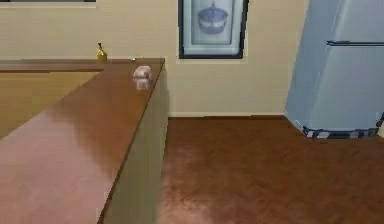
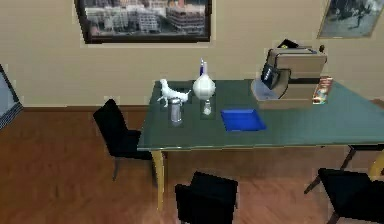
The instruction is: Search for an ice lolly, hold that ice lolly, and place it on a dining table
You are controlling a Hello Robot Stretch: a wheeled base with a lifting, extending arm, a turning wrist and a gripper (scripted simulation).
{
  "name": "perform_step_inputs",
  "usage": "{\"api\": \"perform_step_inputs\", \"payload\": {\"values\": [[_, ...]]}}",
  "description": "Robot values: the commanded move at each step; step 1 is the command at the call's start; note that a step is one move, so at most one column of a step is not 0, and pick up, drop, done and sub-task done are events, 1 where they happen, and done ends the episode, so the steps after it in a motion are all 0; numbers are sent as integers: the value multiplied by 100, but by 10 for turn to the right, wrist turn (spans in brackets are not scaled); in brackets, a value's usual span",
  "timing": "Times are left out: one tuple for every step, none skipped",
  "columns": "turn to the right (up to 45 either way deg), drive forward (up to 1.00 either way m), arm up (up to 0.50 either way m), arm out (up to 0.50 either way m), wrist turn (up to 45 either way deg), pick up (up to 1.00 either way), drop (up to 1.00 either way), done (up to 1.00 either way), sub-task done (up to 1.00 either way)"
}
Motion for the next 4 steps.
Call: {"api": "perform_step_inputs", "payload": {"values": [[-450,0,0,0,0,0,0,0,0],[-450,0,0,0,0,0,0,0,0],[-450,0,0,0,0,0,0,0,0],[-240,0,0,0,0,0,0,0,0]]}}
